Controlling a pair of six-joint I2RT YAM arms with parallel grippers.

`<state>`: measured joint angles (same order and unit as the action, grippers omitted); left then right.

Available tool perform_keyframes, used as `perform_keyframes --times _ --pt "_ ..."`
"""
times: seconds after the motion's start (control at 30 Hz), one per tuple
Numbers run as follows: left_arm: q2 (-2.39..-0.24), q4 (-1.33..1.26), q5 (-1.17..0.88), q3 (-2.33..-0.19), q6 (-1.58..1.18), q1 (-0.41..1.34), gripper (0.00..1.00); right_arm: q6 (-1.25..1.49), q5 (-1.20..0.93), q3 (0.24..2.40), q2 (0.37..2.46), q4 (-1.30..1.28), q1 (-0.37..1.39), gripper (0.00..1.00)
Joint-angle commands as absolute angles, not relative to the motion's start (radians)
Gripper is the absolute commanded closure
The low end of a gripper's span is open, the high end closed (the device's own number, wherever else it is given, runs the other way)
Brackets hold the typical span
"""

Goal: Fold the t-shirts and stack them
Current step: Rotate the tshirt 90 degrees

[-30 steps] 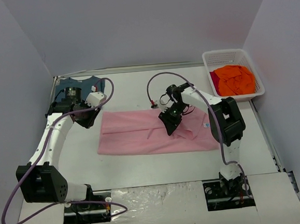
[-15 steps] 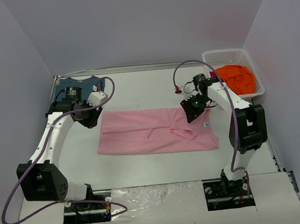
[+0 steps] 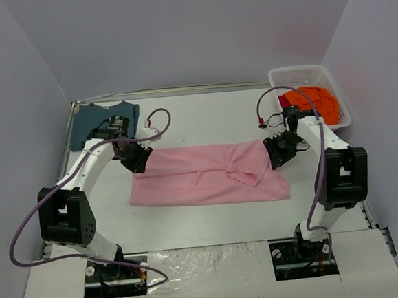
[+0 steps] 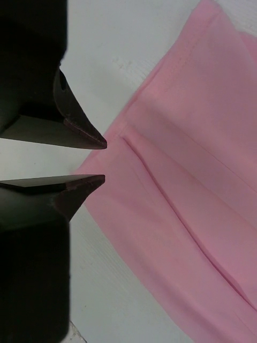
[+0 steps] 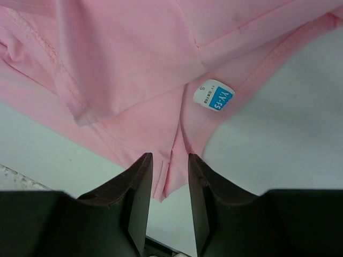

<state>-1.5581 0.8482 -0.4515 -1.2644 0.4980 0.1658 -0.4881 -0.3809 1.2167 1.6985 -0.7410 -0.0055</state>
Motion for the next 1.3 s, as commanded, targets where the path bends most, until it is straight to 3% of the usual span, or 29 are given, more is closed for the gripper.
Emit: perform_keyframes --times 0.0,0.07,0.17,0.27,0.37,0.77,1.07,1.27 --pt "-1.557 0.812 -0.422 -1.293 0.514 0.209 0.75 -0.511 -0.354 1.184 1.652 -0.779 -0.025 0.71" --pt "-1.577 0.786 -0.423 -1.270 0.512 0.222 0.75 -0.514 -0.359 1.178 1.661 -0.778 -0.025 0.71" --pt "-1.630 0.747 -0.422 -1.252 0.518 0.259 0.86 -0.515 -0.371 1.184 1.706 -0.776 -0.026 0.73" --pt "-1.703 0.749 -0.376 -1.269 0.534 0.302 0.96 -0.514 -0.377 1.207 1.762 -0.776 -0.025 0.81" --pt "-1.750 0.703 -0.327 -1.282 0.535 0.307 0.98 -0.514 -0.382 1.232 1.831 -0.775 -0.025 1.00" --pt "-1.950 0.718 -0.109 -1.373 0.558 0.333 0.98 -0.500 -0.356 1.413 2.092 -0.778 -0.021 1.00" --pt "-2.013 0.794 -0.124 -1.358 0.617 0.399 0.98 -0.465 -0.336 1.900 2.419 -0.883 0.041 1.00" --pt "-2.031 0.867 -0.153 -1.345 0.630 0.532 0.98 -0.417 -0.328 2.417 2.692 -1.003 0.104 1.00"
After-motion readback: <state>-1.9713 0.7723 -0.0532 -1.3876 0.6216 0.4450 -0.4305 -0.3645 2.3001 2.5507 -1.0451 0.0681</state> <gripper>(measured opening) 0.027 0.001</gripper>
